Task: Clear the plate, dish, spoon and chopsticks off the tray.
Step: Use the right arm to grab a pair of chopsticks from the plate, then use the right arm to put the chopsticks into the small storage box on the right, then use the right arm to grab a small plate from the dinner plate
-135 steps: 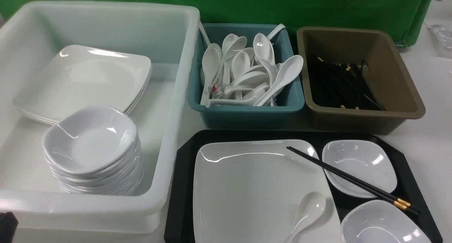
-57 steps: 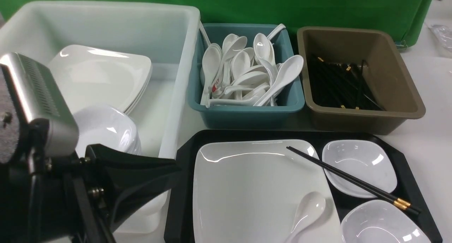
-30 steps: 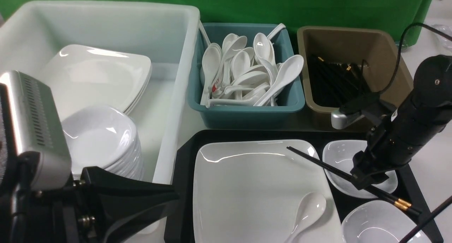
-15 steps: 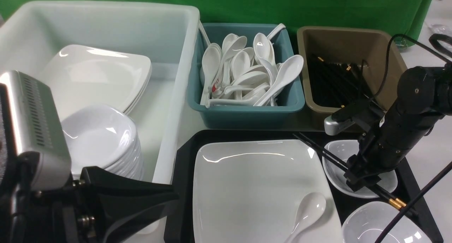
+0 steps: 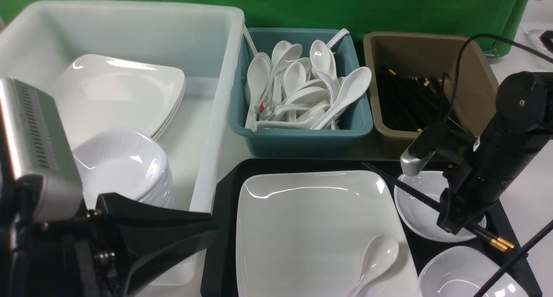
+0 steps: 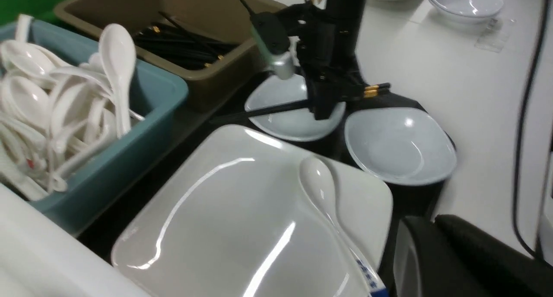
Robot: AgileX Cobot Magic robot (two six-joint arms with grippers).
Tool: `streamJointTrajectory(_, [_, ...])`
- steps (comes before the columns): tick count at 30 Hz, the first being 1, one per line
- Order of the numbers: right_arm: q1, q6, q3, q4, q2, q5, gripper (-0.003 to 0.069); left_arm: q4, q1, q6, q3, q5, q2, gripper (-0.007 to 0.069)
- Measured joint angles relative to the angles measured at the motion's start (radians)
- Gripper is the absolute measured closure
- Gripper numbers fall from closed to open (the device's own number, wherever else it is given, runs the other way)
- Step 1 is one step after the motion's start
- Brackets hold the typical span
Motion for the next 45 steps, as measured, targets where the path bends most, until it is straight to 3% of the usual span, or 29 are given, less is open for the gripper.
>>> streamJointTrajectory(5, [0.035, -0.043, 0.0, 0.005, -0.118, -0.03, 0.0531, -0.001, 0.0, 0.0, 0.0, -0.11, 0.0, 0.0607])
streamJointTrajectory(7, [0.043, 0.022, 0.0, 0.036, -0.186, -0.161, 0.0531, -0.003, 0.0, 0.0, 0.0, -0.179, 0.0, 0.0607])
streamJointTrajectory(11, [0.016, 0.226, -0.048, 0.057, -0.214, -0.391, 0.0531, -0.005, 0.0, 0.0, 0.0, -0.267, 0.0, 0.0607])
streamJointTrajectory(12, [-0.01, 0.363, -0.085, 0.058, -0.194, -0.497, 0.0531, -0.005, 0.0, 0.0, 0.0, -0.306, 0.0, 0.0607])
streamJointTrajectory(13, [-0.013, 0.378, -0.095, 0.058, -0.186, -0.508, 0.0531, -0.006, 0.0, 0.0, 0.0, -0.309, 0.0, 0.0607])
streamJointTrajectory(15, [-0.046, 0.545, -0.164, 0.058, -0.119, -0.616, 0.0531, -0.008, 0.0, 0.0, 0.0, -0.327, 0.0, 0.0607])
streamJointTrajectory(19, [-0.075, 0.649, -0.255, 0.058, -0.006, -0.686, 0.0522, -0.008, 0.0, 0.0, 0.0, -0.325, 0.003, 0.0607])
streamJointTrajectory(20, [-0.082, 0.675, -0.29, 0.058, 0.044, -0.69, 0.0491, -0.008, 0.0, 0.0, 0.0, -0.321, 0.003, 0.0607])
streamJointTrajectory(23, [-0.087, 0.704, -0.329, 0.058, 0.121, -0.661, 0.0298, -0.008, 0.0, 0.0, 0.0, -0.315, 0.004, 0.0607])
streamJointTrajectory(24, [-0.087, 0.705, -0.329, 0.058, 0.124, -0.658, 0.0298, -0.008, 0.0, 0.0, 0.0, -0.315, 0.005, 0.0607])
streamJointTrajectory(26, [-0.087, 0.707, -0.33, 0.058, 0.131, -0.61, 0.0185, -0.006, 0.0, 0.0, 0.0, -0.305, 0.006, 0.0607])
streamJointTrajectory(28, [-0.087, 0.705, -0.332, 0.049, 0.104, -0.553, 0.0154, 0.01, 0.0, 0.0, 0.0, -0.29, 0.006, 0.0607])
streamJointTrajectory(31, [-0.087, 0.698, -0.332, 0.029, 0.041, -0.442, 0.0198, 0.042, 0.0, 0.0, 0.0, -0.265, 0.006, 0.0607])
streamJointTrajectory(38, [-0.042, 0.649, -0.248, -0.032, -0.204, 0.012, 0.0491, 0.056, 0.0, 0.0, 0.0, -0.163, 0.008, 0.0607])
streamJointTrajectory(42, [0.107, 0.667, 0.029, -0.073, -0.39, 0.127, 0.0482, 0.056, 0.0, 0.0, 0.0, -0.157, 0.008, 0.0607])
streamJointTrajectory(45, [0.216, 0.69, 0.216, -0.086, -0.474, 0.136, 0.0388, 0.056, 0.0, 0.0, 0.0, -0.157, 0.008, 0.0607])
